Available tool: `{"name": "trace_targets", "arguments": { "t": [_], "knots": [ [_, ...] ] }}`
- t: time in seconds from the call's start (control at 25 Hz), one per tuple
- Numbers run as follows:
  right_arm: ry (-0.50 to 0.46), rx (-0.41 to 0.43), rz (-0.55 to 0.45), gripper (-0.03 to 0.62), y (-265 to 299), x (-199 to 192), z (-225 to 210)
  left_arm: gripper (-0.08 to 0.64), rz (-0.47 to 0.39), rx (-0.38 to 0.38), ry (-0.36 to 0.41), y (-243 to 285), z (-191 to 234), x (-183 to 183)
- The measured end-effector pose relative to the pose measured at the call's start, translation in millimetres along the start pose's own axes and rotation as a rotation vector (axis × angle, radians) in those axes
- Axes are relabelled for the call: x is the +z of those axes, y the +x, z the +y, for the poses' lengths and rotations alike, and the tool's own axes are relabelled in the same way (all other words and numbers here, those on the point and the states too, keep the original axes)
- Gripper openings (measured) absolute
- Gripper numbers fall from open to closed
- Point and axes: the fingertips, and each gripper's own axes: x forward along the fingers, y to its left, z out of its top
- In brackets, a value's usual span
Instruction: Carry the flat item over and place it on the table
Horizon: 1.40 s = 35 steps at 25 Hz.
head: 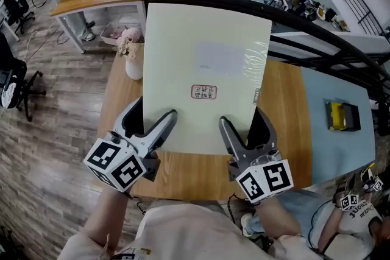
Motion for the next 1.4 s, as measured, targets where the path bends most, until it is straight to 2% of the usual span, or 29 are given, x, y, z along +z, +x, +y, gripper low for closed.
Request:
{"name": "trace_targets", "arguments": {
  "t": [0.36,0.68,0.96,1.2,1.4],
  "knots": [
    [0.05,-0.01,0.042,0.348,49.6,-26.3,-52.4,0.362,0.043,0.014,-0.001,67.9,28.9,-15.7],
    [0.08,-0.011,0.096,0.348,105.8,-65.0,-106.4,0.362,0.078,0.036,-0.049,137.2,68.2,-46.3],
    [0.108,-0.016,0.164,0.348,151.8,-119.3,-138.8,0.362,0.132,0.062,-0.092,183.3,114.4,-88.5],
    [0.146,-0.023,0.242,0.35,221.0,-164.1,-167.5,0.36,0.199,0.091,-0.137,237.2,176.4,-111.3],
    [0.181,-0.029,0.309,0.35,247.6,-208.4,-186.6,0.359,0.256,0.113,-0.181,263.7,209.1,-147.5]
  ]
}}
